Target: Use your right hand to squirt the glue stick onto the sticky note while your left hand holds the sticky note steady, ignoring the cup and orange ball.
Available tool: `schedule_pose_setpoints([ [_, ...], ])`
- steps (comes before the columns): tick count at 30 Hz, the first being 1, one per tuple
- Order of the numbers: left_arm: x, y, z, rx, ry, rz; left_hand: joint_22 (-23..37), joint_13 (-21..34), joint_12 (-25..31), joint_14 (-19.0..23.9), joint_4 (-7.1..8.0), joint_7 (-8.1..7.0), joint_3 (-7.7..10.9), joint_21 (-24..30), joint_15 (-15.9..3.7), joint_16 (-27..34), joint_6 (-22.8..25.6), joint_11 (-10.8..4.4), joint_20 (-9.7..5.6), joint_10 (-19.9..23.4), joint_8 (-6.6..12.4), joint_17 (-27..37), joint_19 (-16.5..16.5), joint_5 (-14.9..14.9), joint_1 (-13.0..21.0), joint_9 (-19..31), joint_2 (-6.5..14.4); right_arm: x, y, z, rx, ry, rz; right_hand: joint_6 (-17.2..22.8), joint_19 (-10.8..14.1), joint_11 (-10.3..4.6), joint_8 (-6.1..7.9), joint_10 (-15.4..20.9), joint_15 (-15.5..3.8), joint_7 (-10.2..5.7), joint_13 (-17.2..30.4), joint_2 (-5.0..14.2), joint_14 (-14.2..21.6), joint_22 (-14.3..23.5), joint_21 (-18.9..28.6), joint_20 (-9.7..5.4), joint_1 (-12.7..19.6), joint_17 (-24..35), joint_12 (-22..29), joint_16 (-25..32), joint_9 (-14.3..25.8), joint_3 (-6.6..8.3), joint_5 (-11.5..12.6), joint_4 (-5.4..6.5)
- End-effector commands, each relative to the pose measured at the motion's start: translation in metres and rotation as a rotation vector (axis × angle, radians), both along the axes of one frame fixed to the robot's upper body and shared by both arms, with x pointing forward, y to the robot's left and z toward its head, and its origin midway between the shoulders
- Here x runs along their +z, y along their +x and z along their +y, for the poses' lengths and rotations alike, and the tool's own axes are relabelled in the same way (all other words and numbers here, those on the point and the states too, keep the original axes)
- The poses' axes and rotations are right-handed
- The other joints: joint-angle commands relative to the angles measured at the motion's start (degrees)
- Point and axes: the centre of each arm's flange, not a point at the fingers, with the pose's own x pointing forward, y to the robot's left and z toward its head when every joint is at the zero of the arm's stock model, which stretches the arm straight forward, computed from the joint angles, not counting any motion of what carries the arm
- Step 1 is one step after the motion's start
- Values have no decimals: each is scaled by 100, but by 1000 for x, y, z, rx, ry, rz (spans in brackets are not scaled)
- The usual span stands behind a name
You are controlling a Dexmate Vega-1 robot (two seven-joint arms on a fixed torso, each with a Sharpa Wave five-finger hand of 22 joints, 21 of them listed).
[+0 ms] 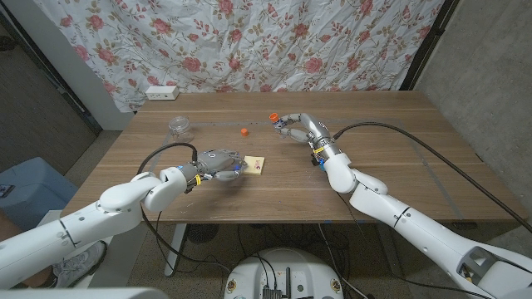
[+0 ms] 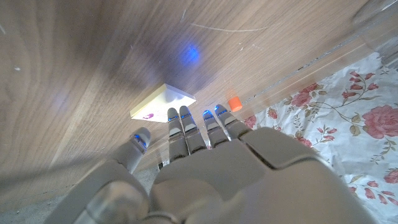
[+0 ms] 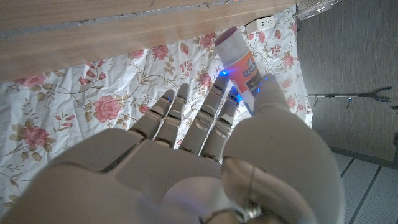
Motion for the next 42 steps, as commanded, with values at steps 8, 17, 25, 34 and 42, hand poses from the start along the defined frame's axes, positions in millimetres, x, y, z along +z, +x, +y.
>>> schedule_pose_setpoints([
  [8,13,0,9,33,-185,-25,17,5,-6,53,-50,-3,27,26,-623,10,-2,20,-589,-8,3,10,92,-14,42,3,510,22,3,-22,-125,-104,-29,24,16,-8,-4,-9,-719,9,3,7,-7,24,13,32,-55,-7,-6,27,13,-42,22,-4],
  [17,20,4,12,55,-230,-50,16,5,-10,51,-56,-8,21,35,-632,11,-17,16,-577,-27,0,13,133,-16,43,3,511,26,5,-29,-176,-167,-63,12,21,-8,-14,-25,-717,9,2,9,-14,24,14,43,-67,-10,-10,22,16,-46,22,-1],
  [25,25,9,15,68,-300,-52,14,6,-13,63,-52,-11,23,47,-622,15,-55,16,-540,-49,-11,16,189,-15,39,3,513,30,8,-33,-220,-233,-87,-3,30,-9,-26,-45,-744,7,3,31,-13,24,16,47,-41,-12,-13,25,21,-32,25,-17],
  [34,38,16,25,100,-359,-108,13,6,-24,67,-51,-12,27,42,-604,14,-101,10,-521,-94,-20,16,203,-14,36,4,511,33,10,-37,-284,-310,-123,0,36,-9,-24,-52,-748,7,4,45,8,24,16,47,-31,-14,-10,33,32,-26,24,-24],
  [42,41,20,30,115,-438,-126,13,6,-23,77,-71,-8,30,41,-587,14,-128,32,-502,-111,-22,11,220,-14,48,4,514,37,11,-41,-324,-376,-158,7,45,-10,-21,-51,-745,8,5,48,22,23,19,46,-31,-15,-7,40,38,-26,22,-25],
])
